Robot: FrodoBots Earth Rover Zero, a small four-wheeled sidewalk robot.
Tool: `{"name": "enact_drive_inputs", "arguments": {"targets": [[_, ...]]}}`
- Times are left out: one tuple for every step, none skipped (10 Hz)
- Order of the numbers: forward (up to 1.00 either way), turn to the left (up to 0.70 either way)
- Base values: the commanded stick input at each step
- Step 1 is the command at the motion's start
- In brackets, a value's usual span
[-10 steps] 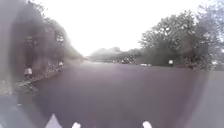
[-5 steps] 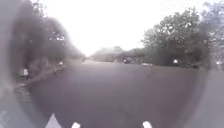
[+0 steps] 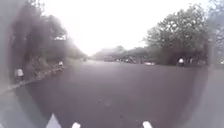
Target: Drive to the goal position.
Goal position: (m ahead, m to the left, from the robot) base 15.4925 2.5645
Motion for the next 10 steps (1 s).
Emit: {"name": "enact_drive_inputs", "arguments": {"targets": [[0.7, 0.0], [0.7, 0.0], [0.7, 0.0], [0.7, 0.0], [0.7, 0.0], [0.7, 0.0], [0.7, 0.0], [0.7, 0.0], [0.7, 0.0], [0.7, 0.0]]}}
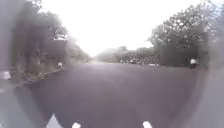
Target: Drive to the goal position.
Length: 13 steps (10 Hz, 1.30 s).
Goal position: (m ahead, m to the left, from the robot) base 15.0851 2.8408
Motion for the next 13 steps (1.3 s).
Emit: {"name": "enact_drive_inputs", "arguments": {"targets": [[0.7, 0.0], [0.7, 0.0], [0.7, 0.0], [0.7, 0.0], [0.7, 0.0], [0.7, 0.0], [0.7, 0.0], [0.7, 0.0], [0.7, 0.0], [0.7, 0.0], [0.7, 0.0], [0.7, 0.0], [0.7, 0.0]]}}
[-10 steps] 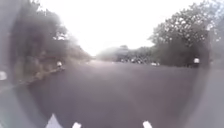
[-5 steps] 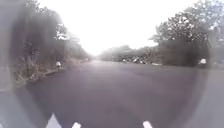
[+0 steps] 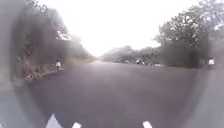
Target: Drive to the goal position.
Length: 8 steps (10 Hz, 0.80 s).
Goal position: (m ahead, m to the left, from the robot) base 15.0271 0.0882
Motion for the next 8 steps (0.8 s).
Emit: {"name": "enact_drive_inputs", "arguments": {"targets": [[0.7, 0.0], [0.7, 0.0], [0.7, 0.0], [0.7, 0.0], [0.7, 0.0], [0.7, 0.0], [0.7, 0.0], [0.7, 0.0]]}}
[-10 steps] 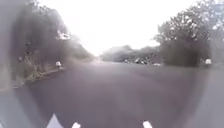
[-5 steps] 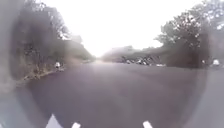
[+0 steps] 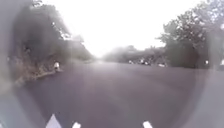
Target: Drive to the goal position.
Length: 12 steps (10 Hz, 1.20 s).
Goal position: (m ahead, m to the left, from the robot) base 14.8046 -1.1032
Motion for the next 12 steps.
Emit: {"name": "enact_drive_inputs", "arguments": {"targets": [[0.7, 0.0], [0.7, 0.0], [0.7, 0.0], [0.7, 0.0], [0.7, 0.0], [0.7, 0.0], [0.7, 0.0], [0.7, 0.0], [0.7, 0.0], [0.7, 0.0], [0.7, 0.0], [0.7, 0.0]]}}
